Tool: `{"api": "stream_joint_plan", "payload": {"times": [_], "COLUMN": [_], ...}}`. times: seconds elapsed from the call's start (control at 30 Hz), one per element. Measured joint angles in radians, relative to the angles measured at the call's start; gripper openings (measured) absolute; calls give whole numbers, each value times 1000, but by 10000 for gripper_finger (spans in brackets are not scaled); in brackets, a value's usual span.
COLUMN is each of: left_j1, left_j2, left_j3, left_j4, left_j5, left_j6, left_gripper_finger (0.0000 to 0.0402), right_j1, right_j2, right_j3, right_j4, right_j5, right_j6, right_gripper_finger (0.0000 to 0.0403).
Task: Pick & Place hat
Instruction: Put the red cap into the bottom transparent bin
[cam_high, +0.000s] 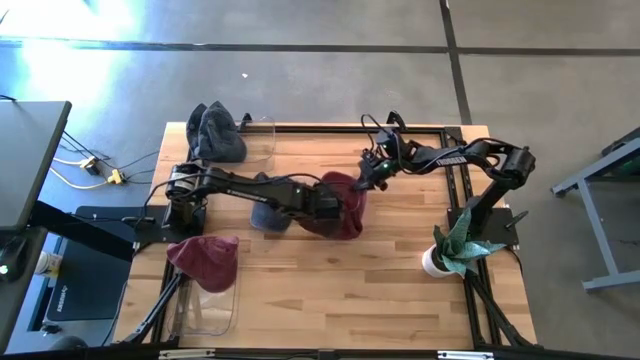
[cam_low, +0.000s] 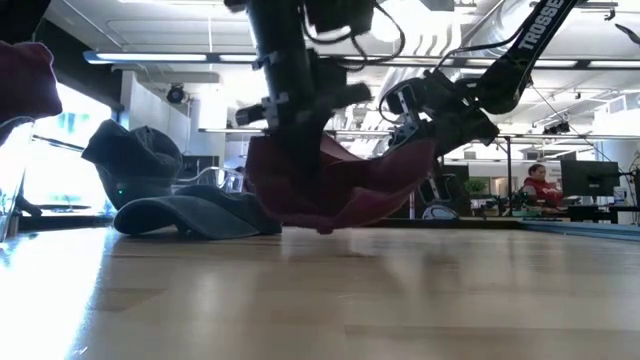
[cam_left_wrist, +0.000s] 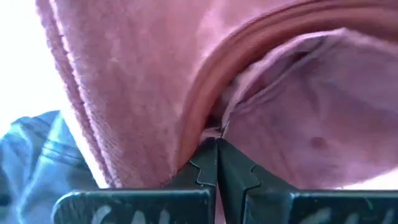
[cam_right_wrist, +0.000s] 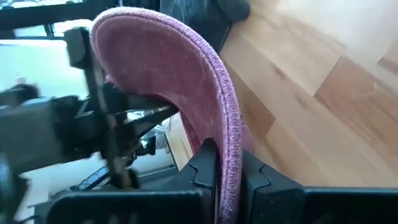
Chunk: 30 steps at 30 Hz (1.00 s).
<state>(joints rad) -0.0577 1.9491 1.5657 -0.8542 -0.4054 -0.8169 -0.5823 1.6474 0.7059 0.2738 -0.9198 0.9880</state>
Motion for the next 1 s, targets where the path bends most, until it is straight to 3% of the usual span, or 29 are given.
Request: {"api": "stream_joint_plan", "payload": {"times": [0.23, 0.3, 0.4, 0.57, 0.67, 0.93, 1.0], "left_j1": [-11, -23, -48, -78, -78, -74, -68], "left_j2": [0, -2, -2, 41, 95, 149, 149], "left_j3": [224, 257, 249, 183, 153, 153, 155], "left_j4": [-161, -142, -62, 53, 29, 6, 9], "left_j5": [57, 119, 207, 202, 168, -134, -168], "left_j6": [20, 67, 157, 185, 185, 175, 173], "left_gripper_finger": [0, 0, 0, 0, 0, 0, 0], "right_j1": [4, 2, 2, 2, 2, 32, 44], "right_j2": [0, 0, 0, 0, 0, 0, 0], "right_j3": [-2, -2, -2, -2, -2, 0, 1], "right_j4": [-7, -7, -6, -4, -4, -28, -45], "right_j5": [-22, -19, -10, -14, -22, -22, -23], "right_j6": [-31, -32, -35, -32, -32, -24, -37], "right_gripper_finger": [10, 8, 12, 16, 8, 17, 13]}}
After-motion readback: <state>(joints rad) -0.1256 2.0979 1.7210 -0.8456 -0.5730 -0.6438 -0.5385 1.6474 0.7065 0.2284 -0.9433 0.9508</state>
